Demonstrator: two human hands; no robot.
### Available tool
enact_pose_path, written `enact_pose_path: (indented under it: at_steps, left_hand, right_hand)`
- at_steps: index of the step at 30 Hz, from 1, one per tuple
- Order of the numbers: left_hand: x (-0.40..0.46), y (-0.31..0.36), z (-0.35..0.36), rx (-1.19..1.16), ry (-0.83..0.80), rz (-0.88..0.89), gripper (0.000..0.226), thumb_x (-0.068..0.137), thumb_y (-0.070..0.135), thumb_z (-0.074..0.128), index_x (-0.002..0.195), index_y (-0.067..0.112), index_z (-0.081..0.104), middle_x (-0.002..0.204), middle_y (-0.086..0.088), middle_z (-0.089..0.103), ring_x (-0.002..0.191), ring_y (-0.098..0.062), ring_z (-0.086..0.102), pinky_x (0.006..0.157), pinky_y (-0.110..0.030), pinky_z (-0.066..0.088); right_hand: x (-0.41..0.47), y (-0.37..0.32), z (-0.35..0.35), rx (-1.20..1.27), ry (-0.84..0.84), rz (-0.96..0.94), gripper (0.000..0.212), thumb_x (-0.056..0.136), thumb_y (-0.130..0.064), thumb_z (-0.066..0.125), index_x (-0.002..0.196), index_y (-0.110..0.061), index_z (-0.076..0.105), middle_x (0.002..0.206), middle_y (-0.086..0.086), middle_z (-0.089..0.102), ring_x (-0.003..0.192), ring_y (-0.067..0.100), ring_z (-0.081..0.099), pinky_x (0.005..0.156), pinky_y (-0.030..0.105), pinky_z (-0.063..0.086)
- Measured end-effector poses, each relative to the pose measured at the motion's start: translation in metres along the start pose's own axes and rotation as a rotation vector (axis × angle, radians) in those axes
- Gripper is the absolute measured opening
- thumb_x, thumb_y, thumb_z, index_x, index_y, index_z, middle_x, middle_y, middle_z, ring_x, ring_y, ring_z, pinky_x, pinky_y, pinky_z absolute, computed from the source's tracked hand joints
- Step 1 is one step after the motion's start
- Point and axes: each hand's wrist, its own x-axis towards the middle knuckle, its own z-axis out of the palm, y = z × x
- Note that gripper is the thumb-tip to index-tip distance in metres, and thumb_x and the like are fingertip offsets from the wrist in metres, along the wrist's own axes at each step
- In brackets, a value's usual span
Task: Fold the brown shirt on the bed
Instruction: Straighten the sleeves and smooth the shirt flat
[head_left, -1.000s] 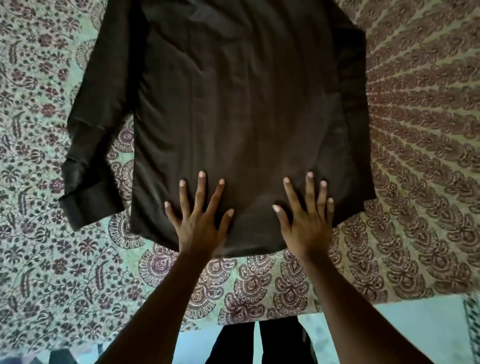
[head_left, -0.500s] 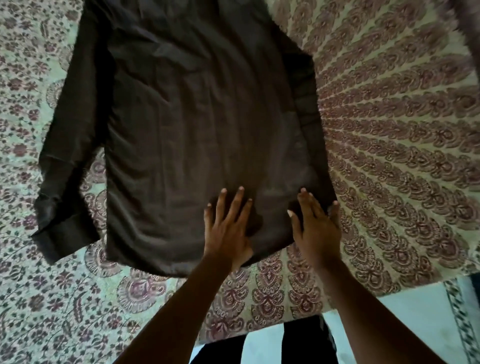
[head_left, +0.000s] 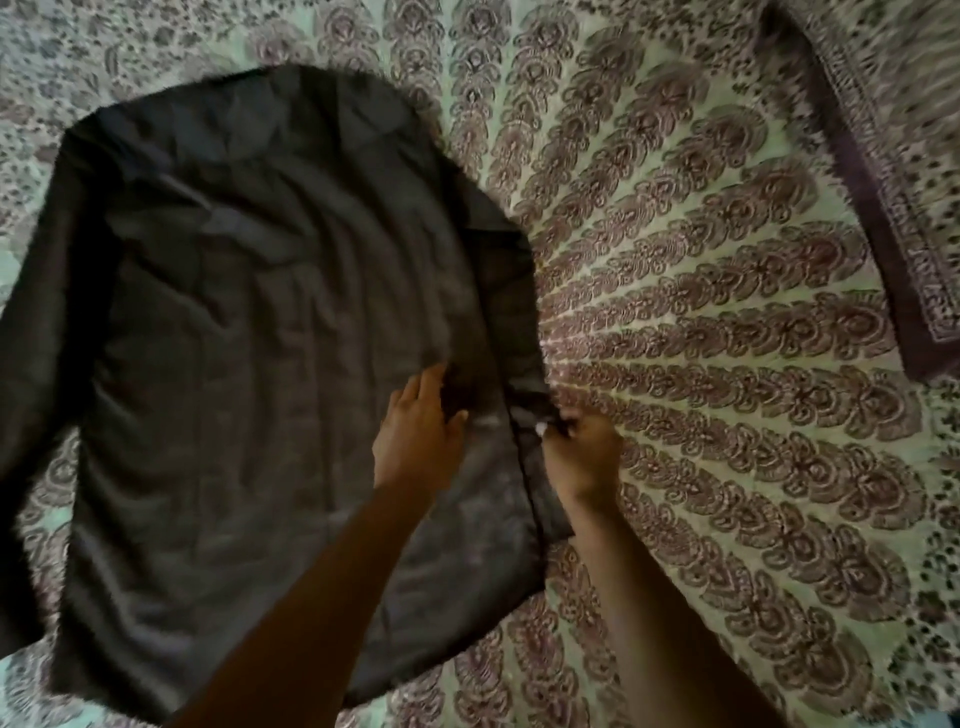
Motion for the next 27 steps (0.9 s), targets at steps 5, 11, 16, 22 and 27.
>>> enact_pose_path:
  at_steps: [5,11,16,22,27]
  left_hand:
    - [0.012,0.020,-0.001,0.002,-0.015,-0.104,0.053,0.092,0.035,0.065,0.141,0.020,0.050,0.136,-0.005,0.057,0.122,-0.037,0.056,0.082,-0.045,0.051]
    - [0.028,0.037,0.000,-0.098,0.035,-0.276,0.040,0.092,0.031,0.063,0.130,0.019,0.059,0.124,-0.013,0.065,0.115,-0.041,0.061,0.087,-0.047,0.054]
    - [0.042,0.074,0.005,-0.609,0.135,-0.201,0.029,0.097,0.025,0.062,0.125,0.028,0.061,0.096,-0.003,0.074,0.088,-0.030,0.072,0.068,-0.036,0.052]
    - [0.064,0.093,0.046,-0.692,-0.129,-0.202,0.054,0.082,0.030,0.065,0.136,0.030,0.058,0.106,-0.008,0.070,0.077,-0.036,0.067,0.071,-0.035,0.053]
    - [0.065,0.081,0.053,-0.714,-0.087,-0.301,0.035,0.094,0.009,0.066,0.128,0.015,0.067,0.106,-0.010,0.072,0.070,-0.016,0.060,0.066,-0.025,0.052]
  right_hand:
    - [0.044,-0.044,-0.080,-0.080,0.483,-0.390,0.031,0.095,-0.021,0.047,0.098,-0.010,0.075,0.094,0.012,0.068,0.076,0.024,0.063,0.062,0.038,0.056]
    - [0.066,-0.068,-0.137,-0.141,0.629,-0.700,0.023,0.099,-0.002,0.049,0.109,-0.001,0.070,0.101,0.017,0.061,0.087,0.032,0.063,0.074,0.050,0.054]
    - [0.031,-0.004,-0.122,-0.520,0.346,-0.869,0.024,0.087,-0.011,0.064,0.110,-0.006,0.069,0.100,0.012,0.065,0.083,0.022,0.058,0.078,0.039,0.049]
    - [0.014,0.077,-0.103,-0.479,-0.302,-0.597,0.025,0.094,-0.041,0.061,0.106,-0.020,0.065,0.090,-0.004,0.068,0.078,0.013,0.068,0.063,0.025,0.057]
    - [0.048,0.023,-0.083,-0.230,-0.007,-0.512,0.042,0.101,-0.046,0.045,0.103,-0.009,0.066,0.090,0.001,0.061,0.072,0.013,0.059,0.055,0.033,0.056]
